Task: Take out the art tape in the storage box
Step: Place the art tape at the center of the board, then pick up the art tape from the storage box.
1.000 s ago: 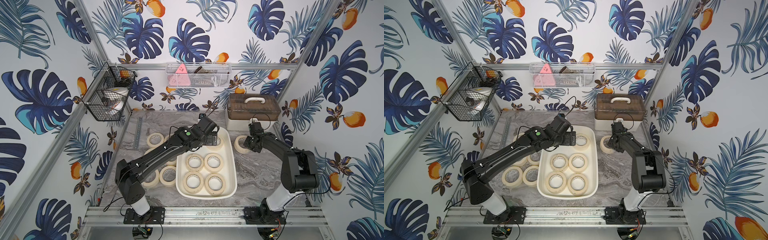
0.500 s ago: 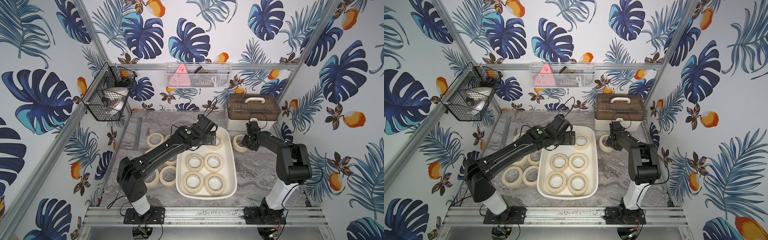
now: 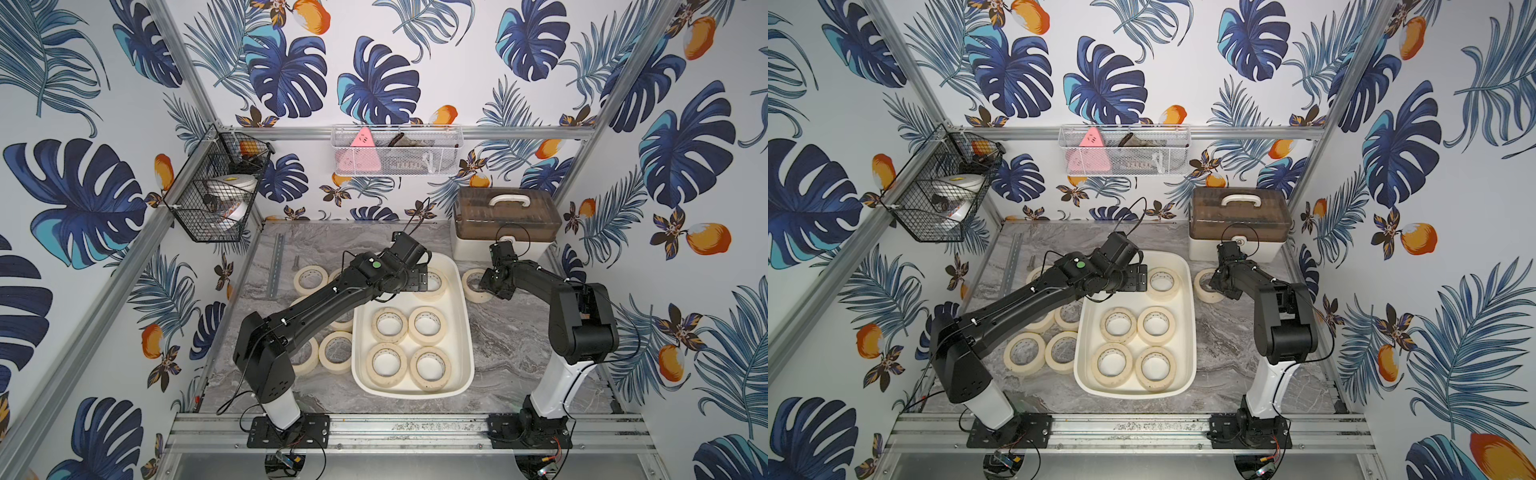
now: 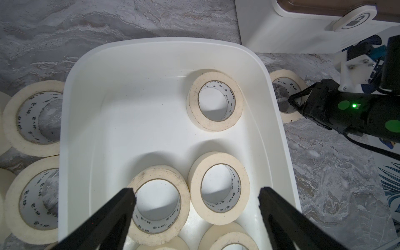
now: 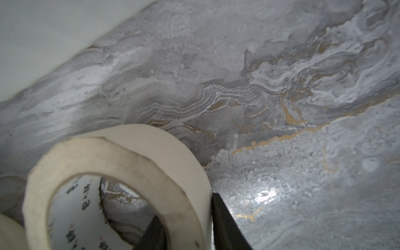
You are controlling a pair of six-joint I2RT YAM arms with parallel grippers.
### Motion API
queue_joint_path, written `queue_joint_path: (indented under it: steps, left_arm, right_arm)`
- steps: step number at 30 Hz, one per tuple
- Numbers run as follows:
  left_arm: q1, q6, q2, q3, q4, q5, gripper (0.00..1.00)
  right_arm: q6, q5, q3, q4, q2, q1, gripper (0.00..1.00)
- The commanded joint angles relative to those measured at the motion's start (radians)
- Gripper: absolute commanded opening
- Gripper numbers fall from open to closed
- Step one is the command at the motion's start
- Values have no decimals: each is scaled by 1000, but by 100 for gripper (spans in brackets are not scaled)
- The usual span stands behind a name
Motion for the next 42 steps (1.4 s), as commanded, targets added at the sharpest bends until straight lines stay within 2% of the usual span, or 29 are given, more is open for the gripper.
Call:
queue_joint_path:
  steps: [1,11,19,28,34,42]
  left_arm:
    - [7,-7,3,-5,20,6,97]
    - [29,2,-3,-28,40,18,97]
    - [45,10,70,-12,83,40,96]
    - [57,10,216,11,162,42,92]
    - [69,19,317,18,246,81,88]
    - [79,23,471,128,241,82,85]
  right_arm:
    - [6,-15,3,19,-20,-1,36]
    - [-34,-22,27,-98,-130,-1,47]
    - [-80,-119,47,-208,-282,-1,58]
    - [-108,-202,32,-288,-409,-1,64]
    - [-137,-188,5,-327,-461,-1,66]
    - [-132,-205,-51,-320,-507,-1,67]
